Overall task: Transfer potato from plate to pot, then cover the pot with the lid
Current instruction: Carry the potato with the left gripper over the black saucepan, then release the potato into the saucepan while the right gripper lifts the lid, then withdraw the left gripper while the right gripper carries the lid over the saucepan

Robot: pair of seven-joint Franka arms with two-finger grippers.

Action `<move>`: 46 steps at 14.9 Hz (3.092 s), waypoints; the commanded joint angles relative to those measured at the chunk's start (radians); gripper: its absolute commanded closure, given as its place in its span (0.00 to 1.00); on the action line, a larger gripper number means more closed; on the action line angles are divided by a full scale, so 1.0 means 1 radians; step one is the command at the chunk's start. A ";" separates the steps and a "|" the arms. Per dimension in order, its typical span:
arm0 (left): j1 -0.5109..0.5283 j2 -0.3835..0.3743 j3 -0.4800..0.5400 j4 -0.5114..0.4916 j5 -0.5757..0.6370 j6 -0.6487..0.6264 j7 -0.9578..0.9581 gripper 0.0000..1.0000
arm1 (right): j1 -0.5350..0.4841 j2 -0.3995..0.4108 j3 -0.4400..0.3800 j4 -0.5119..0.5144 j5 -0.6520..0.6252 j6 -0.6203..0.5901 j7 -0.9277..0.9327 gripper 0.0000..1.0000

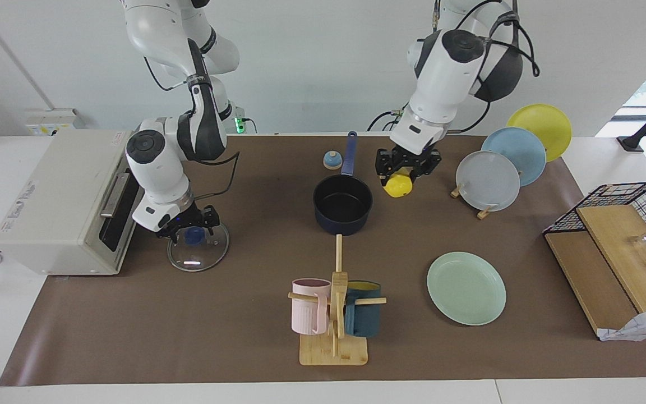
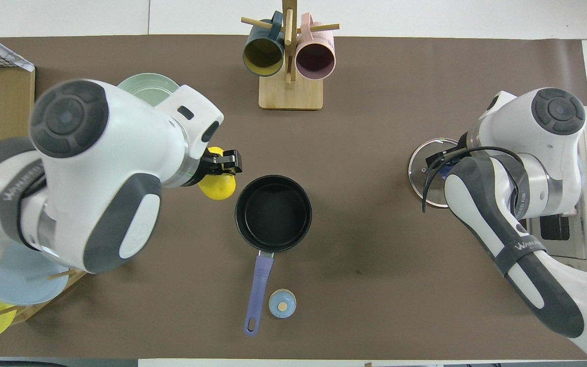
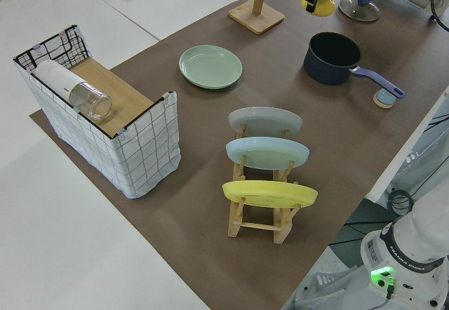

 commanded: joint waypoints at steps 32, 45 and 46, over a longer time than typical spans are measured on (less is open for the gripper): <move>-0.230 0.155 0.024 -0.305 0.147 0.464 -0.127 0.00 | 0.119 -0.019 0.008 0.180 0.006 -0.264 -0.013 1.00; 0.151 -0.030 0.029 0.103 -0.001 -0.145 0.169 0.00 | 0.301 0.004 0.057 0.333 0.008 -0.364 0.294 1.00; 0.200 -0.040 0.035 0.117 0.001 -0.179 0.234 0.00 | 0.355 0.005 0.057 0.338 0.008 -0.350 0.385 1.00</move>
